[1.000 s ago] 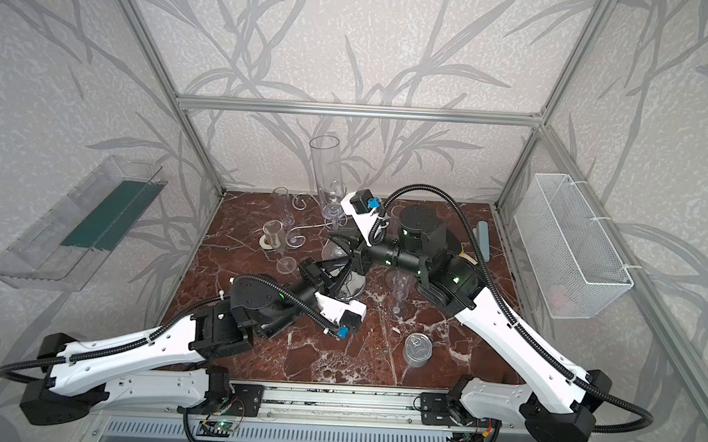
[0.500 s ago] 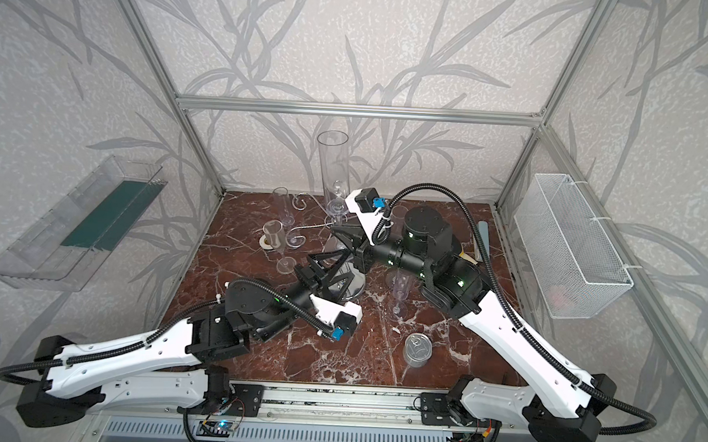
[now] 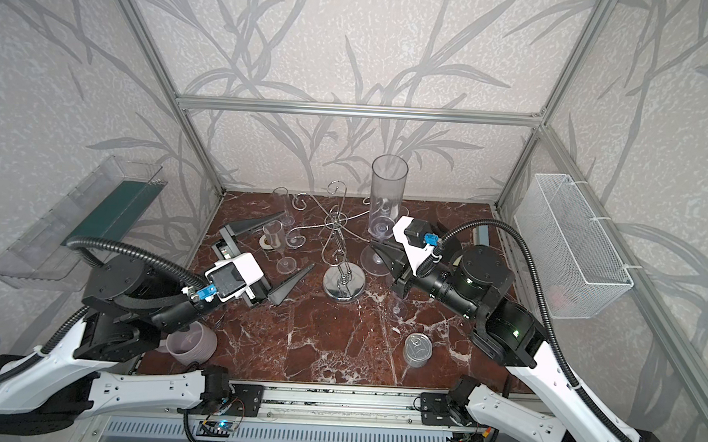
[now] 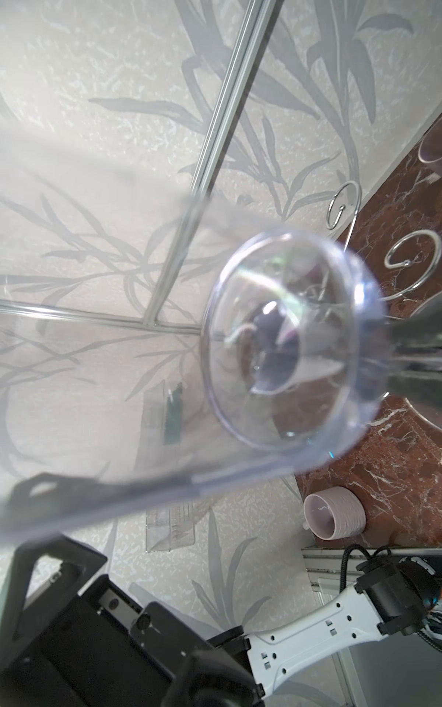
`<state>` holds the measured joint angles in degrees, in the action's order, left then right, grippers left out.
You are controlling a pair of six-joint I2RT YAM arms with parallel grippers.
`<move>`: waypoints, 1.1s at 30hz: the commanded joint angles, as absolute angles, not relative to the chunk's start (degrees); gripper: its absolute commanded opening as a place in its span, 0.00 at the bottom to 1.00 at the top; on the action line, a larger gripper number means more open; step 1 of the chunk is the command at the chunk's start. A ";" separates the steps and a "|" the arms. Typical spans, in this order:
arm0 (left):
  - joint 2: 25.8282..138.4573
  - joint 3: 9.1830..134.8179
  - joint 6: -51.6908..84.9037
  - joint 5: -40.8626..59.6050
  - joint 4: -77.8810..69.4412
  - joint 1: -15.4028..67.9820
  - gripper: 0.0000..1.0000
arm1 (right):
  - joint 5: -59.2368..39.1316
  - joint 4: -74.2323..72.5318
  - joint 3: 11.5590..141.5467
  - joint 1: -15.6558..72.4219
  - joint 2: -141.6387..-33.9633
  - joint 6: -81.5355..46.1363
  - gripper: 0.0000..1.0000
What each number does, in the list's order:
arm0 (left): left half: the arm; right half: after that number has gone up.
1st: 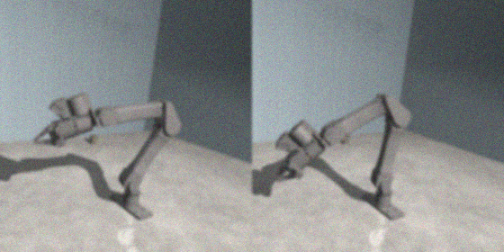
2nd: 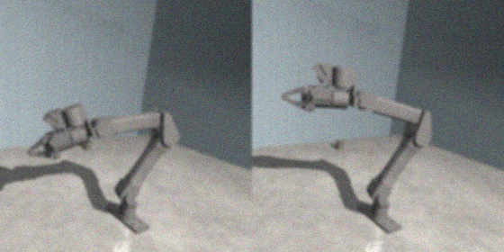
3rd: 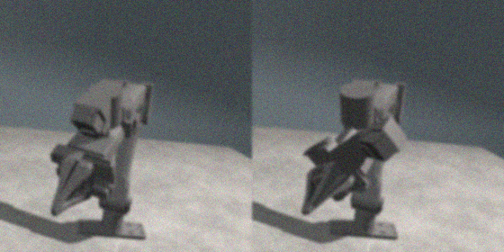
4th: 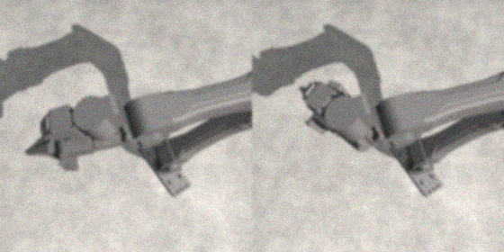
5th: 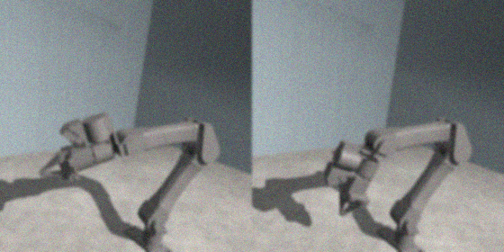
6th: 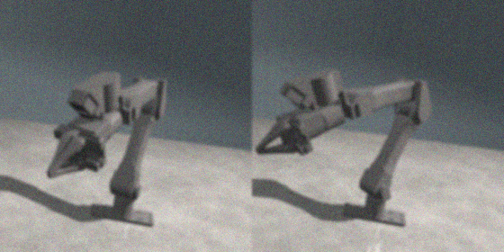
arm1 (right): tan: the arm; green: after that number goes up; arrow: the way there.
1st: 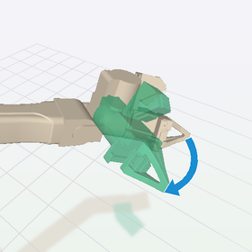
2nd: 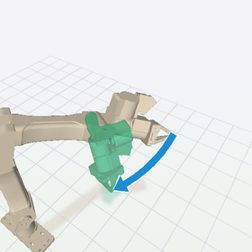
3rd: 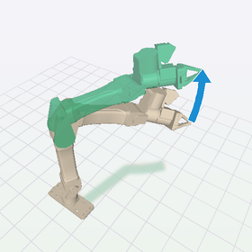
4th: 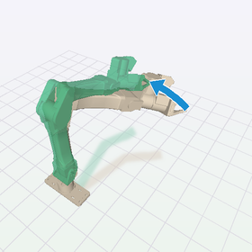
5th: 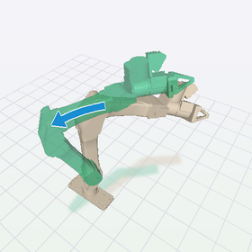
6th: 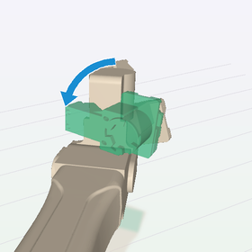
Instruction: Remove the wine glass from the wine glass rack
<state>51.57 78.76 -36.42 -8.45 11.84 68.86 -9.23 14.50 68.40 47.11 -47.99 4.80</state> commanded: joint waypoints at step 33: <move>58.42 65.57 9.03 16.12 -6.61 57.48 0.97 | -3.50 1.01 44.30 61.37 -43.88 6.27 0.00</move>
